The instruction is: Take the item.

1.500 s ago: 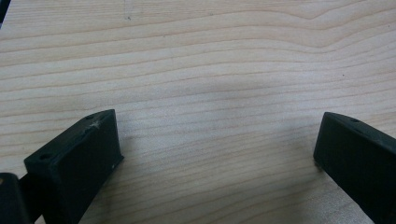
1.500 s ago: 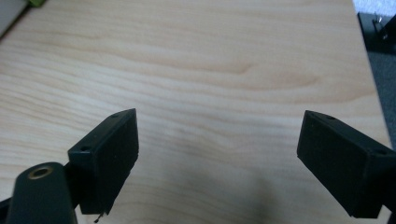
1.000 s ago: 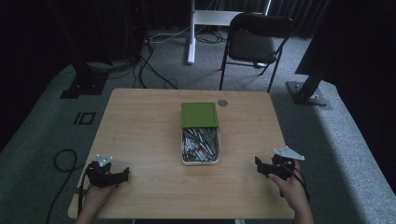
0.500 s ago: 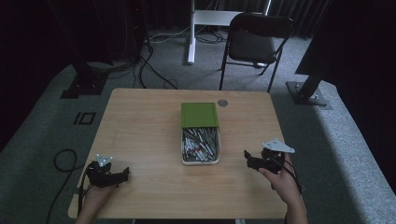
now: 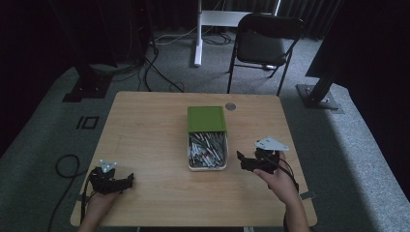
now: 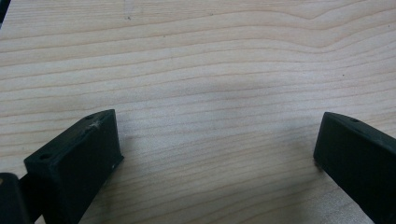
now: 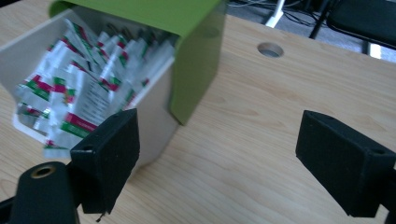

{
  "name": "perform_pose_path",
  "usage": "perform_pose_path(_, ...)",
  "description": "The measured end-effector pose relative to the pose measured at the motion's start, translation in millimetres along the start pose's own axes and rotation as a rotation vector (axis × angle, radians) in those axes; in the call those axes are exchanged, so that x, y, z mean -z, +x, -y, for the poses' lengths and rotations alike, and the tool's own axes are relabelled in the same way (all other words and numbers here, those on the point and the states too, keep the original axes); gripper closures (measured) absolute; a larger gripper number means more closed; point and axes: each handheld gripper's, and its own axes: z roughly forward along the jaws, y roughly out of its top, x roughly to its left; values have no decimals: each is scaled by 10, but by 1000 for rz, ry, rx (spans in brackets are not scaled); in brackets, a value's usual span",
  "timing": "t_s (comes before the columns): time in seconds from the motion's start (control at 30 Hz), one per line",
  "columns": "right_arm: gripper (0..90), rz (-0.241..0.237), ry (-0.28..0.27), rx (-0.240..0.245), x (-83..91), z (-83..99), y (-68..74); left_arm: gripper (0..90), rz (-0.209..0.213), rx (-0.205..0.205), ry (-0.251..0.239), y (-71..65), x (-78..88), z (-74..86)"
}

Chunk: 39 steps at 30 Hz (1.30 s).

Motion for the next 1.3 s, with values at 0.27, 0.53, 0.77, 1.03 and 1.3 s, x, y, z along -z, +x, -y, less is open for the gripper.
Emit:
perform_pose_path(0.27, 139, -43, -10, 36, -84, -132, 174, 13, 0, -1, 0, 0, 0, 0)
perform_pose_path(0.53, 158, -87, -11, 59, -176, -223, 362, 13, 0, 1, 0, 0, 0, 0)
perform_pose_path(0.77, 179, -124, -16, 76, -233, -271, 506, 13, 0, 3, -2, -2, -1, 0)
perform_pose_path(1.03, 430, -169, 5, 120, -377, -264, 707, 13, 0, 2, -2, -2, -1, 0)
perform_pose_path(1.3, 640, -201, 68, 137, -517, -157, 776, 13, 0, 0, 0, 0, 0, 0)
